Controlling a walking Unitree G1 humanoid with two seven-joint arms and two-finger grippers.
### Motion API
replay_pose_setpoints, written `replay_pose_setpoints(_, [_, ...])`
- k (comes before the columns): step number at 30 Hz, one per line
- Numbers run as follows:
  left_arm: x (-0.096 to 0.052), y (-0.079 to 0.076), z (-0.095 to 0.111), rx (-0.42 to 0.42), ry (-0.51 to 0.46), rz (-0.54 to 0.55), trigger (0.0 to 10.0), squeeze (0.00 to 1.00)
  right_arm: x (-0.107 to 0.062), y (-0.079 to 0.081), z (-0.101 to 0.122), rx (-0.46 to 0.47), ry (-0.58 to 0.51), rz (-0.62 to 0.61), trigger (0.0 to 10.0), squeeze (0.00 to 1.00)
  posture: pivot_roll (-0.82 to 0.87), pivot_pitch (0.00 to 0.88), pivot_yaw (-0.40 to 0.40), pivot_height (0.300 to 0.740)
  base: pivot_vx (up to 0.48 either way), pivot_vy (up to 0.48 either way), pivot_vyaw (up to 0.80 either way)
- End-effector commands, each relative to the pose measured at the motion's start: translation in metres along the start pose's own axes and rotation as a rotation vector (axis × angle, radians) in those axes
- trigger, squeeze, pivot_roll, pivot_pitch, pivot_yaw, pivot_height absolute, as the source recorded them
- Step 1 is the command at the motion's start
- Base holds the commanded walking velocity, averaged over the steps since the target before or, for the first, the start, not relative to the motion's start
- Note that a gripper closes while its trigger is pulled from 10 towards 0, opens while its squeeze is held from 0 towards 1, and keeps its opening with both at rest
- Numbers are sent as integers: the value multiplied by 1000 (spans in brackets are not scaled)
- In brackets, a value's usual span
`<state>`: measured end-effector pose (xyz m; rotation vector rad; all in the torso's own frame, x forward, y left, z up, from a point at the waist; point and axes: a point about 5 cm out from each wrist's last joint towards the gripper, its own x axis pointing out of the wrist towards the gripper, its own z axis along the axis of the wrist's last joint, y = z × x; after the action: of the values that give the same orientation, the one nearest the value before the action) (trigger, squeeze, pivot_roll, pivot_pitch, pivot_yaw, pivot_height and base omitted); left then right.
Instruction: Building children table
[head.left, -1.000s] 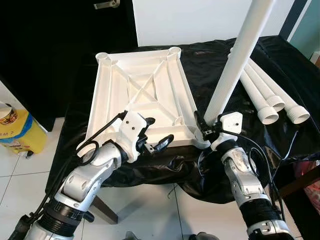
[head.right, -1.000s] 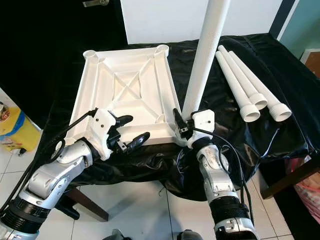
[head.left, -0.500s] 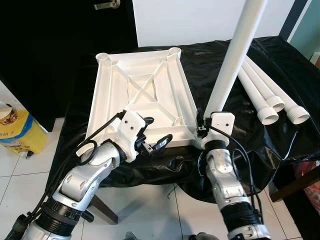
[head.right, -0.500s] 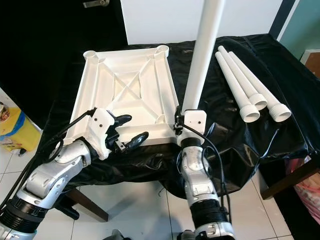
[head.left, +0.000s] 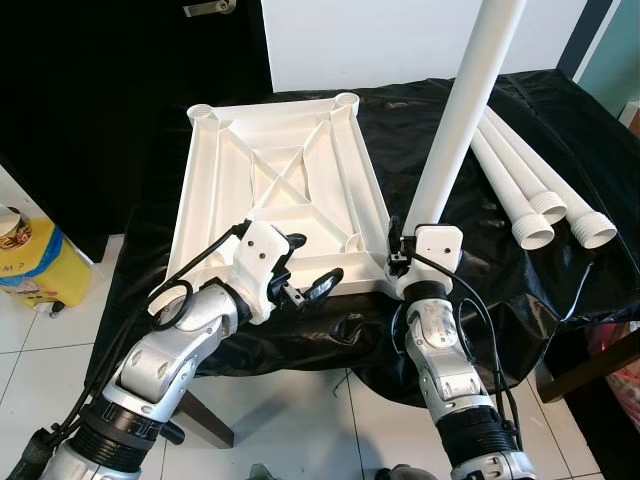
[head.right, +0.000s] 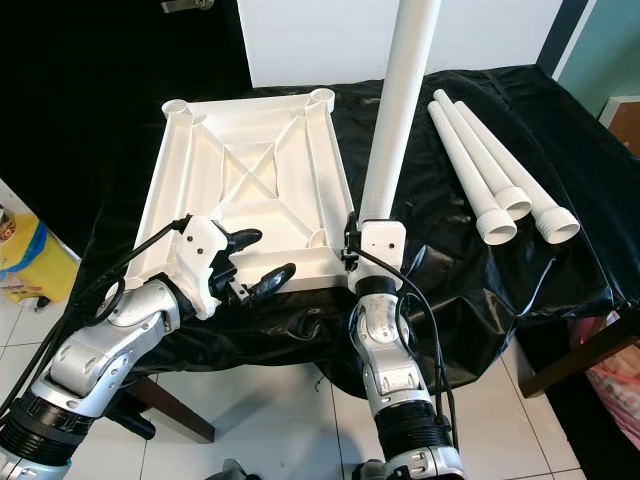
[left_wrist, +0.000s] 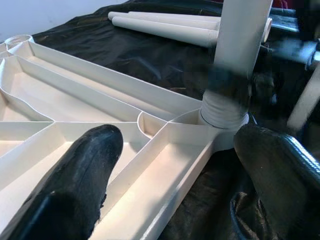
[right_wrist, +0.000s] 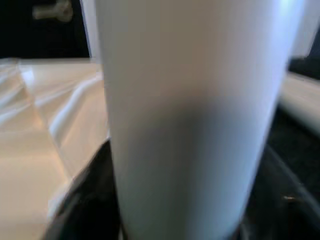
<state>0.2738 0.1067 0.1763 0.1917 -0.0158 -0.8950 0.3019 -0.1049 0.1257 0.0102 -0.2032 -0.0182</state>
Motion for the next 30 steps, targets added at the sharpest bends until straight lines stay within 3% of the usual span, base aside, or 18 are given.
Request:
replay_pose_setpoints(1, [-1,-11,0,4,1,-192,10000,0,-3,1,-2,6,1,52,10000,1000,-23,70,35,740,0,0,0])
replay_pose_setpoints(5, [0,-12,0,2,-1,-193,10000,0,-2,-2,0,-5,-23,103,10000,1000,-26,69,37,740,0,0,0])
replay_pose_setpoints(6, [0,-12,-1,0,-1,-194,10000,0,0,-6,0,1,-21,138,10000,808,-29,68,39,740,0,0,0])
replay_pose_setpoints(8, [0,-12,-2,-1,0,-194,10000,0,1,-9,-1,6,-18,159,10000,808,-30,68,39,740,0,0,0])
replay_pose_setpoints(9, [1,-13,-2,-4,-1,-196,10000,0,3,-13,0,4,-23,195,10000,0,-33,69,40,740,0,0,0])
replay_pose_setpoints(11, [1,-13,-2,-6,-1,-200,10000,0,4,-15,2,4,-24,246,10000,0,-36,70,41,740,0,0,0])
replay_pose_setpoints(13, [3,-16,-1,-10,-6,-213,10000,0,7,-19,5,-11,-33,400,10000,0,-37,69,40,740,0,0,0])
replay_pose_setpoints(20, [5,-21,-2,-14,-8,-234,10000,0,11,-21,6,-33,-13,506,10000,0,-39,68,40,740,0,0,0])
replay_pose_setpoints(26, [4,-29,-3,-22,-7,-263,10000,0,24,-33,7,-95,9,573,10000,0,-31,62,32,740,0,0,0])
replay_pose_setpoints(27, [4,-30,-3,-23,-7,-264,10000,0,25,-35,6,-96,11,571,6078,0,-29,61,31,740,0,0,0])
replay_pose_setpoints(28, [4,-30,-3,-23,-7,-264,10000,0,25,-35,6,-96,11,571,6078,0,-29,61,31,740,0,0,0])
replay_pose_setpoints(29, [3,-30,-3,-21,-7,-261,10000,0,26,-38,5,-109,16,569,0,0,-25,61,31,740,0,0,0])
replay_pose_setpoints(30, [3,-30,-3,-21,-7,-261,10000,0,26,-38,5,-109,16,569,0,0,-25,61,31,740,0,0,0])
